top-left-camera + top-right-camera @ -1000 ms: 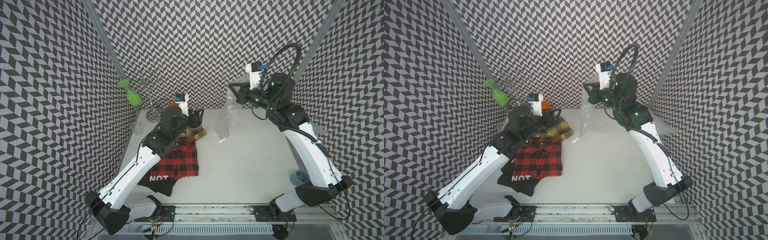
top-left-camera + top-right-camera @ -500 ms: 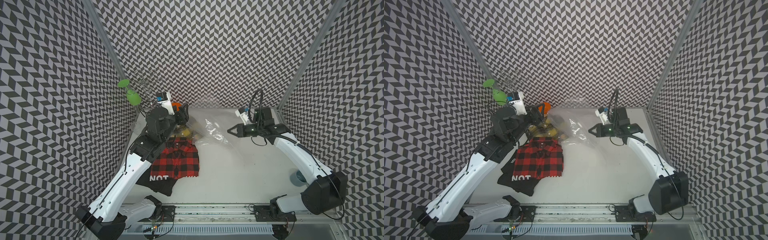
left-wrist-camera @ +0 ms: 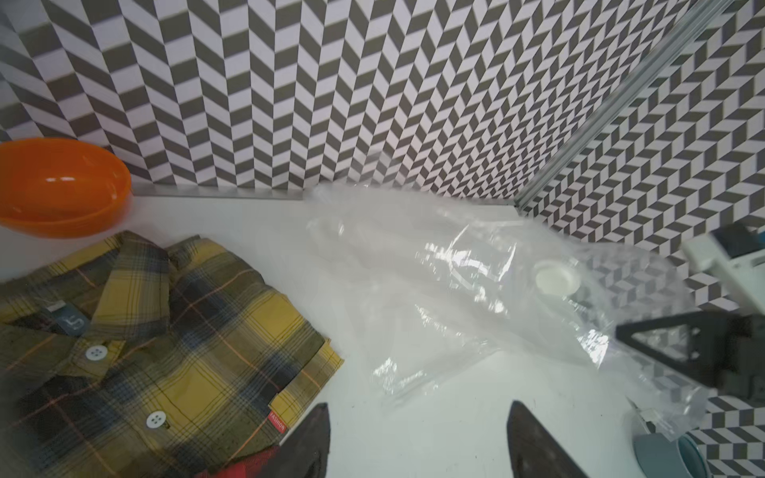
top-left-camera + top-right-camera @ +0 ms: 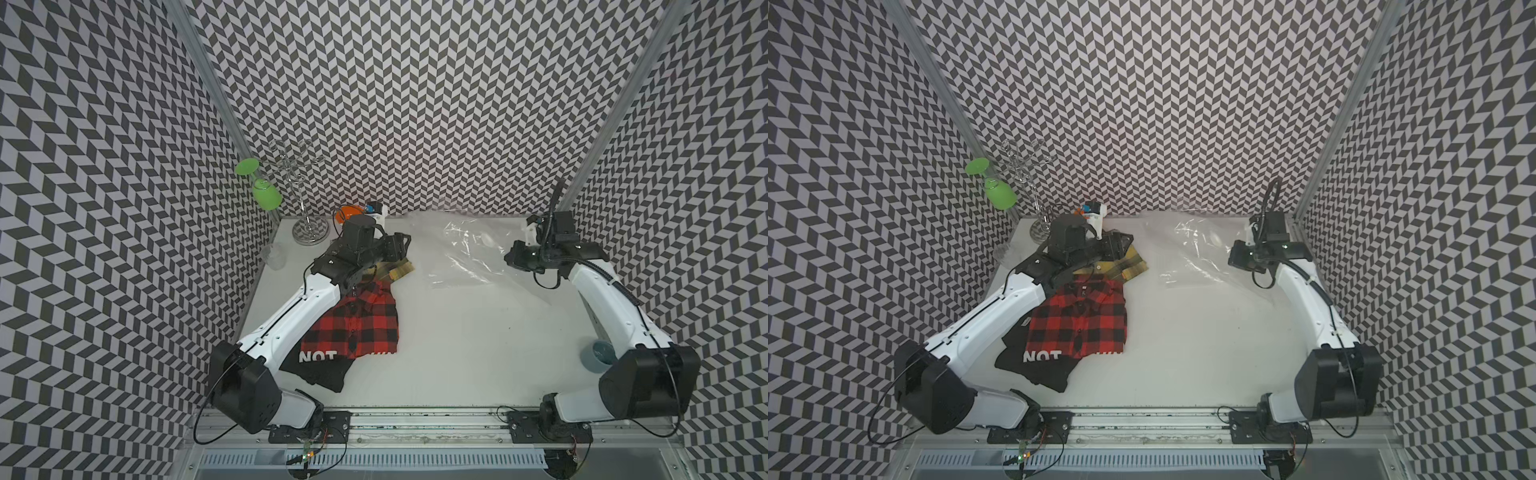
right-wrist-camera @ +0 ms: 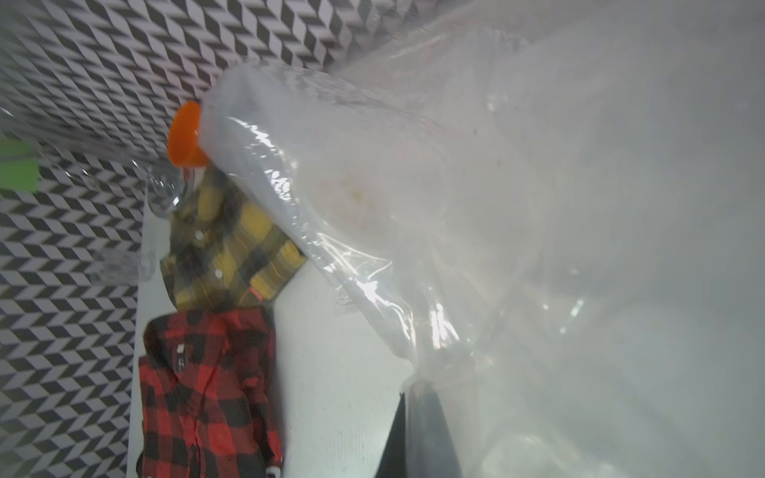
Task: Place the folded shirt into the vacuum bag
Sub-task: Adjust the vacuum bag at the center of the board.
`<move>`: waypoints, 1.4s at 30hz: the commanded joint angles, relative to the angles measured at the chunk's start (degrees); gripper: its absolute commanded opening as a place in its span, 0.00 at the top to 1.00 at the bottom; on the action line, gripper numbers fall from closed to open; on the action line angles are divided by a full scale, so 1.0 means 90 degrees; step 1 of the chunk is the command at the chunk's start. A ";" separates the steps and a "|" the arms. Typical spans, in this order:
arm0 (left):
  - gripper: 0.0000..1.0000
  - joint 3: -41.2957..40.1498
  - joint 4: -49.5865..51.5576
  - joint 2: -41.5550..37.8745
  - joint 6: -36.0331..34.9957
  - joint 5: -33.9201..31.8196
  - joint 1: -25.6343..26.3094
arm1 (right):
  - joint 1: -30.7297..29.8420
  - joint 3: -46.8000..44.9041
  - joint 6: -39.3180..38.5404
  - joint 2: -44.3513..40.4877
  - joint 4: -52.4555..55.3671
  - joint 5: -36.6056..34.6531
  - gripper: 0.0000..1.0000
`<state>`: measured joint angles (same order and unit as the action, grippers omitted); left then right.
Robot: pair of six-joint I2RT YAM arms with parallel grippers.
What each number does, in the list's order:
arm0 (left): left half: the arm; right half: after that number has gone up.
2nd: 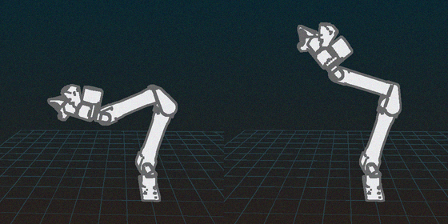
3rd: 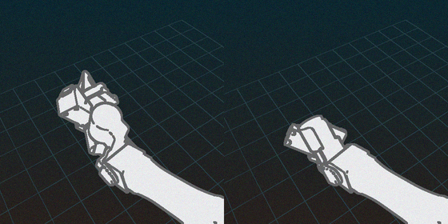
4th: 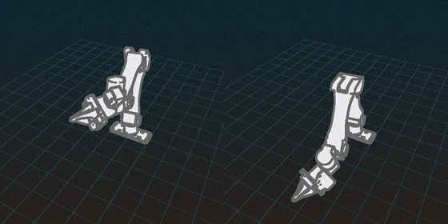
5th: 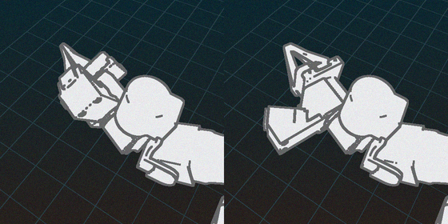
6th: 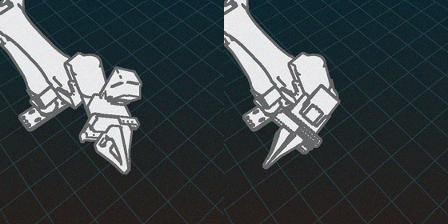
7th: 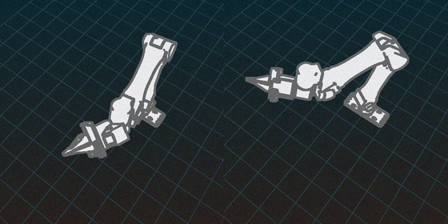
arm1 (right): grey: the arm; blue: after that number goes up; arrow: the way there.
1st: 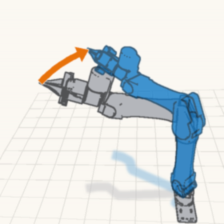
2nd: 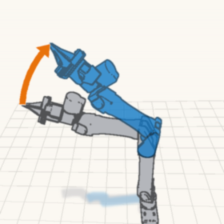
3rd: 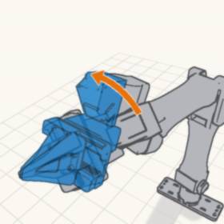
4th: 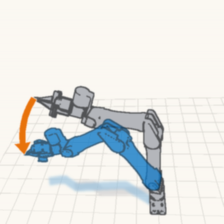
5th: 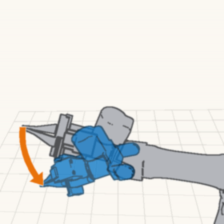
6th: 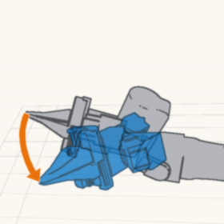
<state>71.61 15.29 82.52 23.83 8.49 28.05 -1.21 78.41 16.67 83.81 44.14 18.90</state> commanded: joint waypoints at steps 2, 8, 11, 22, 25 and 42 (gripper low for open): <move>0.33 -0.0518 -0.0464 0.0304 0.0075 0.0574 -0.0061 | 0.0223 0.0209 0.0092 0.0467 -0.0143 0.2029 0.95; 0.35 -0.1207 -0.2116 0.0967 0.1198 0.2380 -0.0550 | 0.0296 -0.0314 0.1006 -0.0156 -0.1112 0.3414 0.98; 0.35 -0.0906 -0.1912 0.1245 0.1049 0.2158 -0.0494 | 0.0455 -0.0537 0.1327 -0.0282 -0.1321 0.3444 1.00; 0.30 -0.2916 -0.4193 0.0105 -0.3867 -0.1703 0.2493 | 0.0940 -0.2078 0.5159 -0.0994 -0.5108 0.4915 1.00; 0.21 -0.3400 -0.5424 0.0273 -0.5053 -0.2764 0.3234 | 0.0926 -0.2323 0.6403 -0.1309 -0.6074 0.4815 1.00; 0.00 -0.3902 -0.7050 0.0128 -0.6458 -0.3248 0.4700 | 0.0401 -0.3226 0.9359 -0.2243 -0.7497 0.3514 1.00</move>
<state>37.63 -51.31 90.35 -35.38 -19.81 69.78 2.96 49.06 96.95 63.66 -17.67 52.36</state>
